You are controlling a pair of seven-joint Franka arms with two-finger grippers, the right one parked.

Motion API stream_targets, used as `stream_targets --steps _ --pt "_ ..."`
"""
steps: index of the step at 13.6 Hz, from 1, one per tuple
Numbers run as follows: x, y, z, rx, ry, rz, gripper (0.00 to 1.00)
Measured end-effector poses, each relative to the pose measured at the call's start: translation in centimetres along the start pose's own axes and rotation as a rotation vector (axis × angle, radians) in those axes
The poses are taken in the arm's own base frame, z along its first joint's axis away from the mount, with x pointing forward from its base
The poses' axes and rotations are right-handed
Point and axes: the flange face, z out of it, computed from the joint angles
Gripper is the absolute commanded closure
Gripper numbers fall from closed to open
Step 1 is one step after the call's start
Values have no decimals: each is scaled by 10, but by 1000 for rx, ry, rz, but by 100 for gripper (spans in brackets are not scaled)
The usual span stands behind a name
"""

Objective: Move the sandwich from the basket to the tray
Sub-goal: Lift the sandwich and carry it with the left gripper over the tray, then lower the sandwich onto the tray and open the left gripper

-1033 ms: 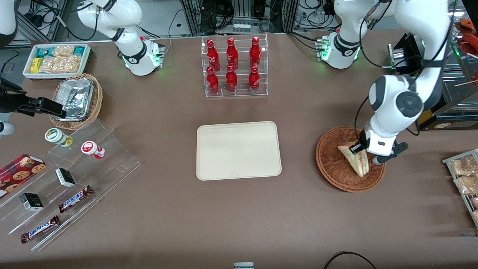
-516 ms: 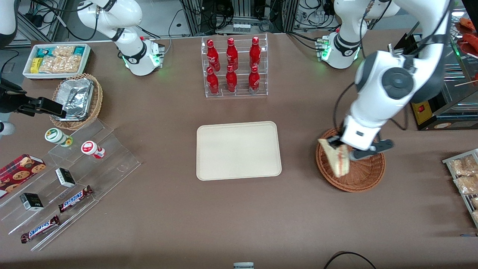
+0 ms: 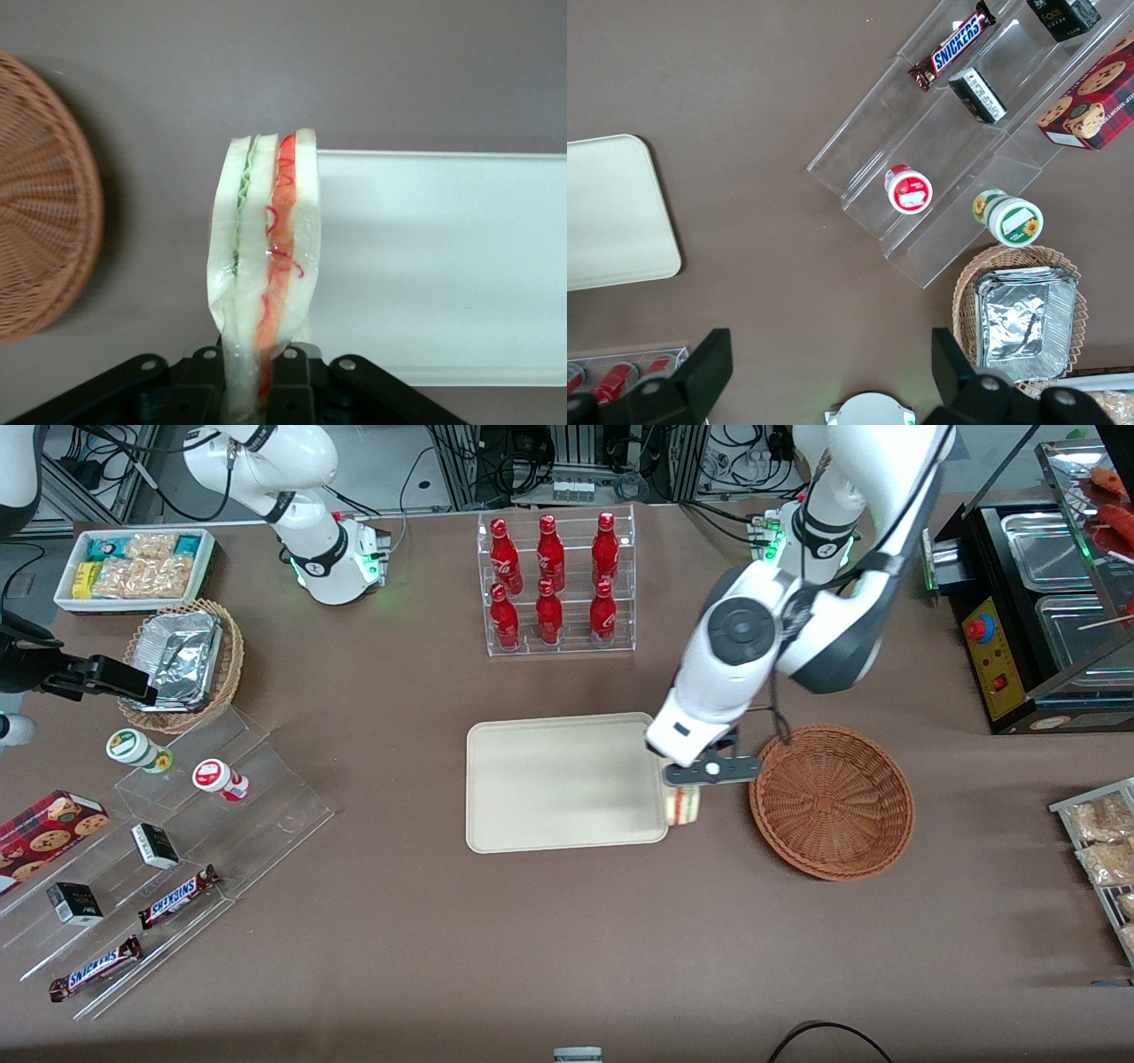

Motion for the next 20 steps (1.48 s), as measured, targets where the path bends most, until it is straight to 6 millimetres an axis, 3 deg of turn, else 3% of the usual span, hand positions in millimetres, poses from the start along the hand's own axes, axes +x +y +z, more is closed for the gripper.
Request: stream_targets --steps 4,8,14,20 --pt "-16 65 54 49 -6 4 100" --pt "-38 113 87 25 -6 35 100" --pt "-63 144 120 2 21 53 100" --pt "-77 157 147 10 23 59 100"
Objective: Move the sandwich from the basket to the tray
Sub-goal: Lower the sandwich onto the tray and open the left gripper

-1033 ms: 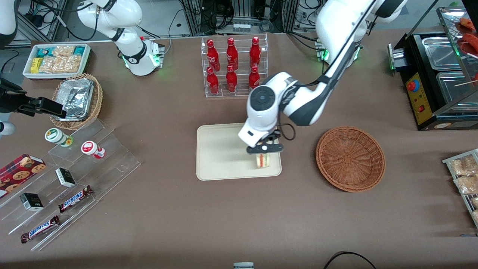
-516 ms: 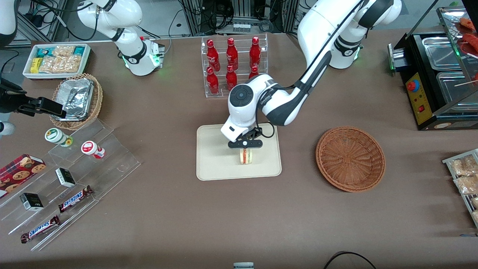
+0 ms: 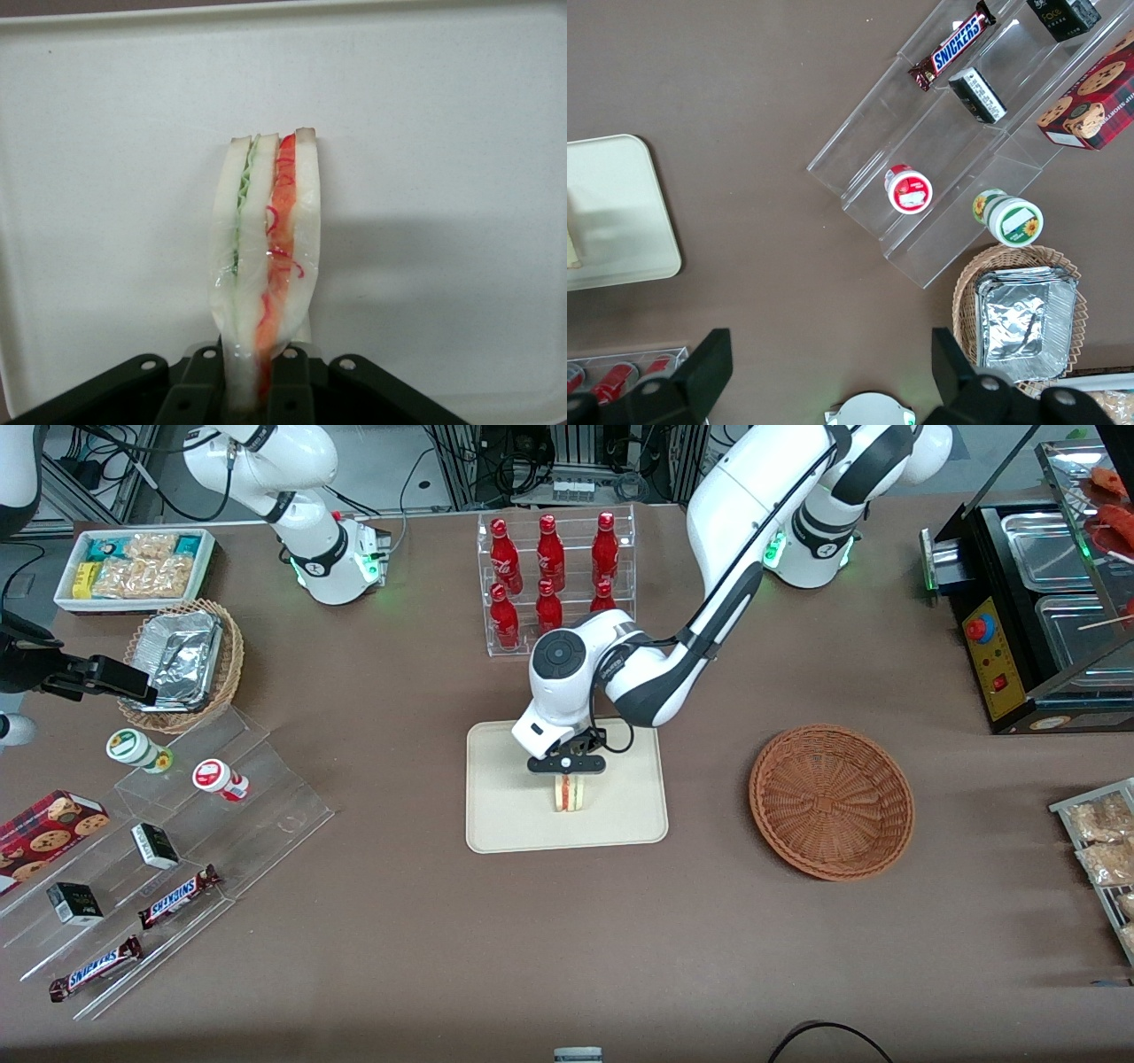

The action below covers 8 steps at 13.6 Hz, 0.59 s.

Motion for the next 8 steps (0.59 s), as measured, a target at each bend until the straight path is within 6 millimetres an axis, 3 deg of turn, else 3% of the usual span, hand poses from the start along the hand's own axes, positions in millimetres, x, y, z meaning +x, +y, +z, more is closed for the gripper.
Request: stream_targets --steps 1,4,8 --pt "0 2 2 4 9 -8 88" --pt "4 5 8 4 11 -19 0" --pt "10 8 -1 -11 26 -26 0"
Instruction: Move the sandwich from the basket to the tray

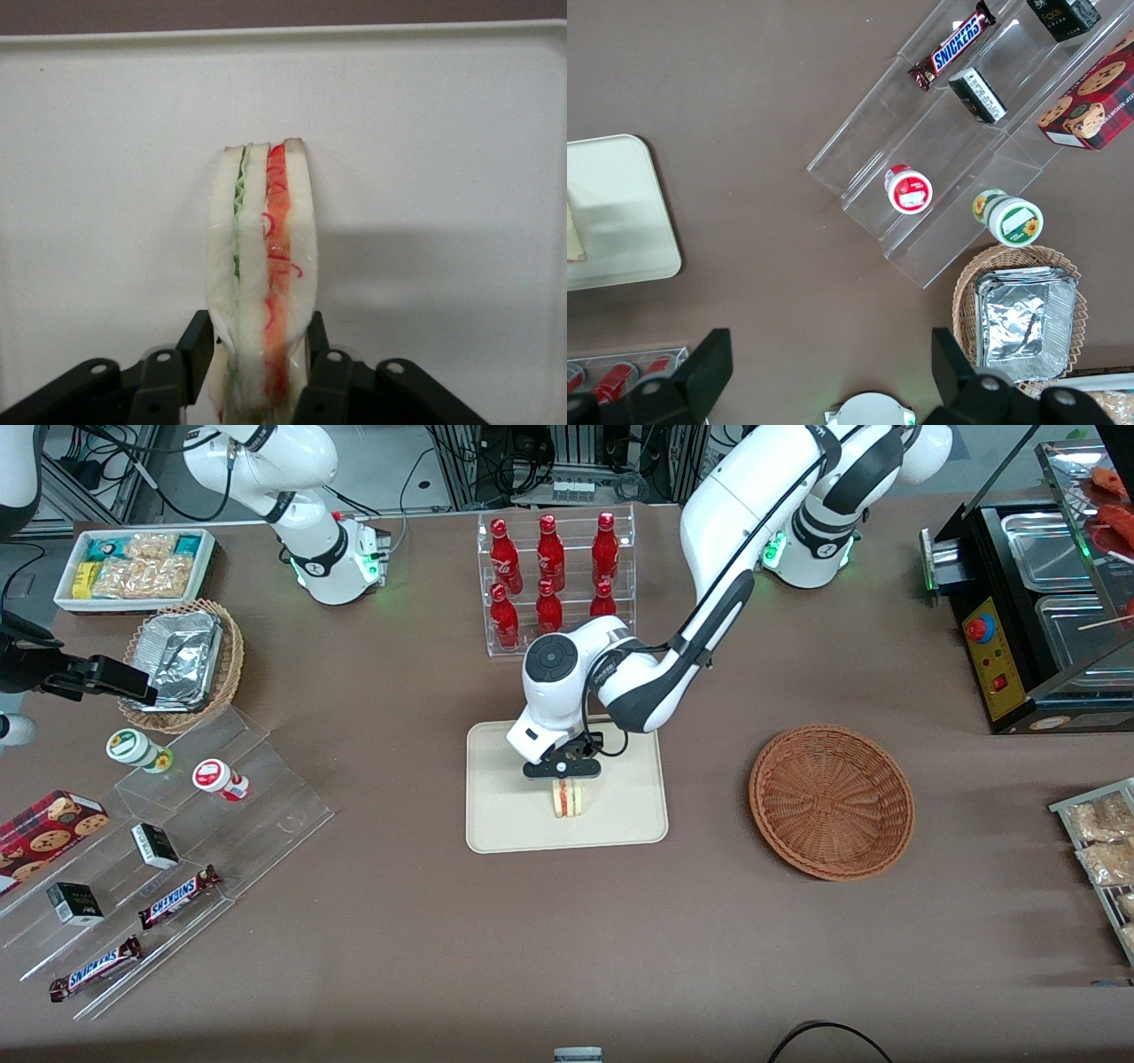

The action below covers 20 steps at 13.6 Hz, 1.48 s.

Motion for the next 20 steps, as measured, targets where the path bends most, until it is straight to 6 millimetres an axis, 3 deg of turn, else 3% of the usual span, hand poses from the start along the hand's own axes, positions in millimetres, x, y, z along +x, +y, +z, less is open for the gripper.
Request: stream_targets --steps 3,6,9,12,17,20 --pt "15 3 -41 -36 47 -19 0" --pt "42 -28 -117 -21 78 -91 0" --pt "67 -81 -187 5 55 -196 0" --pt "91 -145 -238 49 50 -265 0" --pt "115 -250 -292 96 -10 -204 0" --pt "118 -315 -315 85 -32 -150 0"
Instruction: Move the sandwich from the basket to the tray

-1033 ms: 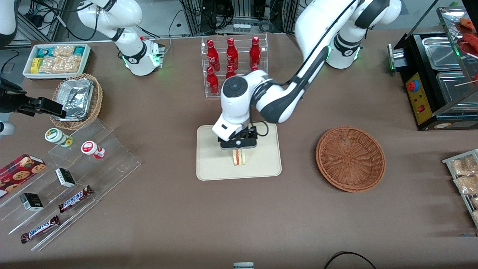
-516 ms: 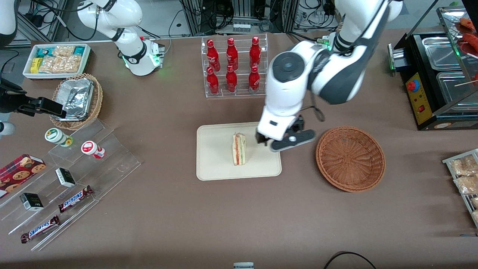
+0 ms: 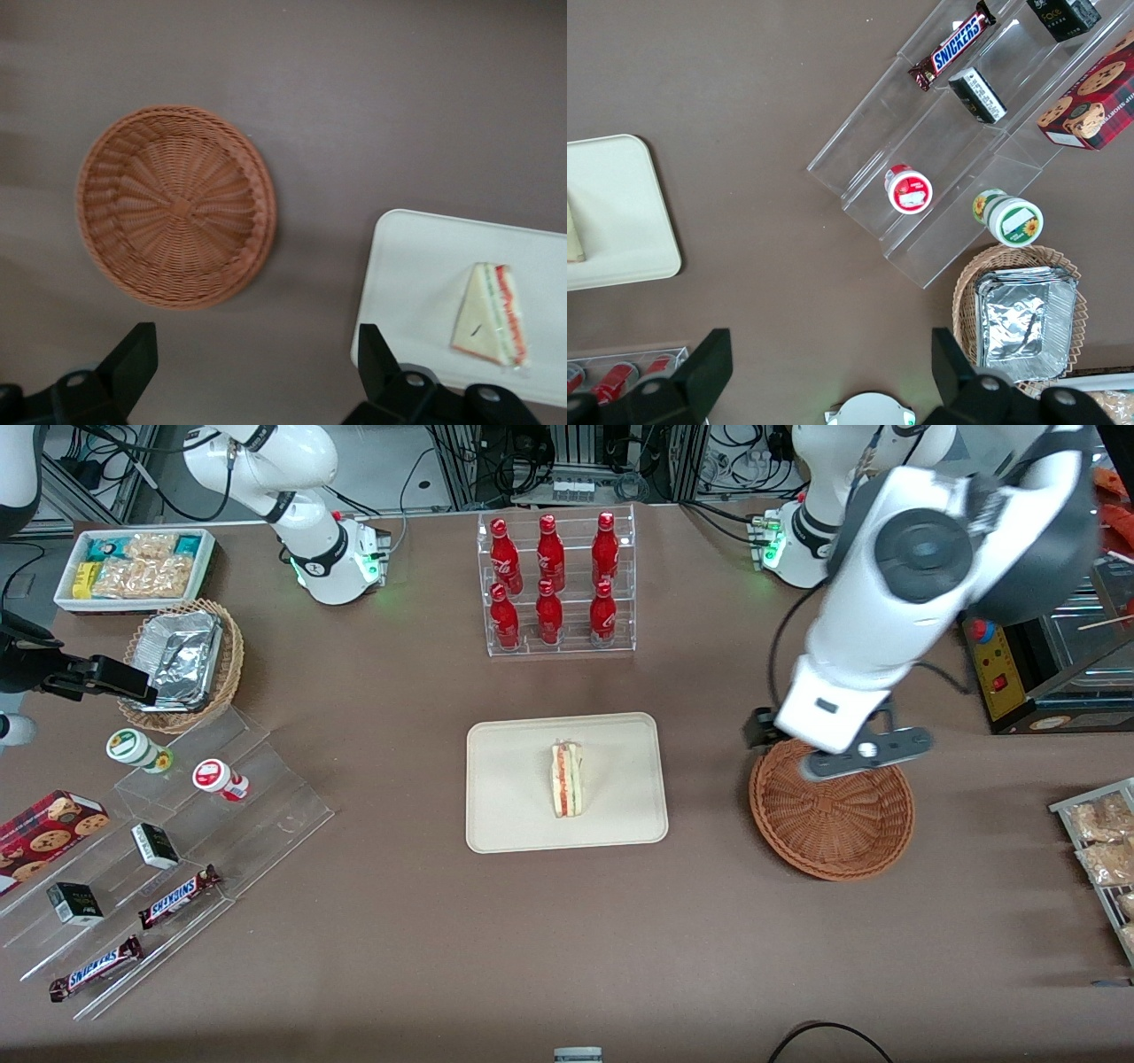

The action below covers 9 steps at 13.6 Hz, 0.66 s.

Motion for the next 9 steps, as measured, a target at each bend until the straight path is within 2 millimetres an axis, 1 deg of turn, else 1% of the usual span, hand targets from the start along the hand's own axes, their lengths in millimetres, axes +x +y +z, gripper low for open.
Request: stream_targets --steps 5,9 --pt "-4 -90 -12 -26 -22 112 0" --pt "2 -139 -16 -53 -25 124 0"
